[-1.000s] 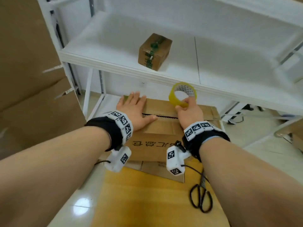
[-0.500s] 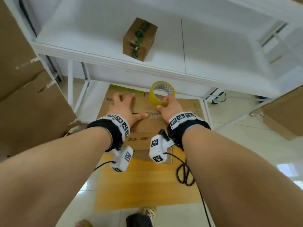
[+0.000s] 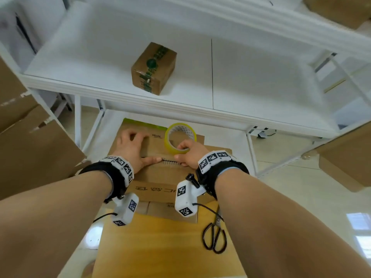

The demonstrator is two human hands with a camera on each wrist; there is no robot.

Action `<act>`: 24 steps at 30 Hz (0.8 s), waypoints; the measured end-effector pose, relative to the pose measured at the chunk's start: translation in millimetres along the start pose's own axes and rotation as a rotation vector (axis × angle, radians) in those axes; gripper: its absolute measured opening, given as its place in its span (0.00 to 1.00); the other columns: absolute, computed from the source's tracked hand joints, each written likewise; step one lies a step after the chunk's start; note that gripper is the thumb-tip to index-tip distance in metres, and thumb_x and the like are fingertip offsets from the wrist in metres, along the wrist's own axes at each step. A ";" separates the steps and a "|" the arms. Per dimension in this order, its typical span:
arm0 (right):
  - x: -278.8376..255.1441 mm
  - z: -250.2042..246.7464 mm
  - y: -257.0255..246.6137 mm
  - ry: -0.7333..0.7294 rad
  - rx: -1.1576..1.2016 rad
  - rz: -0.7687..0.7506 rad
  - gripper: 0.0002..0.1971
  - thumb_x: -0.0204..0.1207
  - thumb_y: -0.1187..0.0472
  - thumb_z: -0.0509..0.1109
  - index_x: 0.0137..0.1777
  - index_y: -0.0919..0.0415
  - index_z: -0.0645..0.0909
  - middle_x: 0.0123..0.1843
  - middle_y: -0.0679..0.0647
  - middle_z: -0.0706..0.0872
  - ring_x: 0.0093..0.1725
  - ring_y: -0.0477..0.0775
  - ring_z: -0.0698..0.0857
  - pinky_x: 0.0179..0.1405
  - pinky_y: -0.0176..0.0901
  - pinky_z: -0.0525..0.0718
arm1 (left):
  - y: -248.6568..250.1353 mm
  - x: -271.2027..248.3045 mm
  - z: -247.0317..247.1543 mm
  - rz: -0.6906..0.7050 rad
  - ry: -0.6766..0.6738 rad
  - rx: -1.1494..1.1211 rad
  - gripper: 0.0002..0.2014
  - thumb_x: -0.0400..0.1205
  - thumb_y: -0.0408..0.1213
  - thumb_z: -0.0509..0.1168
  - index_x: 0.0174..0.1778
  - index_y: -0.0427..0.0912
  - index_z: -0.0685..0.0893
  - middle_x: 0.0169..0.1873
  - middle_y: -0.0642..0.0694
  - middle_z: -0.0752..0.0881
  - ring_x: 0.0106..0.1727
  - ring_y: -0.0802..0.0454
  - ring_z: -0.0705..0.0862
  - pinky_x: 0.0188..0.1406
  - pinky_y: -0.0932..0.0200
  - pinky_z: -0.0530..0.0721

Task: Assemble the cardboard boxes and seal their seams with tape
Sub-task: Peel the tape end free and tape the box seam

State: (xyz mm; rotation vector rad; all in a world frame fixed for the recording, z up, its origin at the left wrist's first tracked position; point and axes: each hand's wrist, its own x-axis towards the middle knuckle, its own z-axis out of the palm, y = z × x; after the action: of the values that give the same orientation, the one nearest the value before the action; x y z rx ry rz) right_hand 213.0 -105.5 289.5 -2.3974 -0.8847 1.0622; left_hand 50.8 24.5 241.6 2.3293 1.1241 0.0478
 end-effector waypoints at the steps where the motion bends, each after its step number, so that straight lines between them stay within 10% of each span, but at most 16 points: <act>1: 0.6 3.3 0.6 0.016 0.018 -0.004 0.13 0.79 0.58 0.75 0.60 0.55 0.80 0.55 0.56 0.89 0.52 0.57 0.90 0.58 0.55 0.89 | -4.7 1.5 -0.6 0.006 -0.018 -0.025 0.45 0.62 0.70 0.72 0.73 0.61 0.65 0.72 0.46 0.58 0.74 0.39 0.63 0.75 0.42 0.68; 14: -3.3 13.4 -12.7 0.121 0.041 0.155 0.09 0.77 0.58 0.77 0.53 0.51 0.80 0.55 0.53 0.88 0.55 0.56 0.88 0.58 0.50 0.87 | -41.2 7.9 -18.5 -0.209 -0.336 -0.690 0.71 0.57 0.39 0.86 0.84 0.53 0.39 0.81 0.47 0.61 0.79 0.47 0.65 0.78 0.47 0.65; 24: -13.6 42.2 -7.9 0.317 0.166 0.209 0.12 0.75 0.56 0.79 0.51 0.49 0.77 0.44 0.45 0.82 0.45 0.50 0.83 0.37 0.39 0.75 | -51.8 -1.8 -10.8 -0.294 -0.395 -0.759 0.72 0.46 0.56 0.86 0.83 0.56 0.50 0.69 0.48 0.78 0.68 0.47 0.78 0.70 0.42 0.77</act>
State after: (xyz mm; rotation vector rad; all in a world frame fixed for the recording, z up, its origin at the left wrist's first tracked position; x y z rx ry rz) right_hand 170.9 -105.5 273.8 -2.4606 -0.4287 0.7581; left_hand 9.9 54.1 225.8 1.4166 1.0019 -0.0796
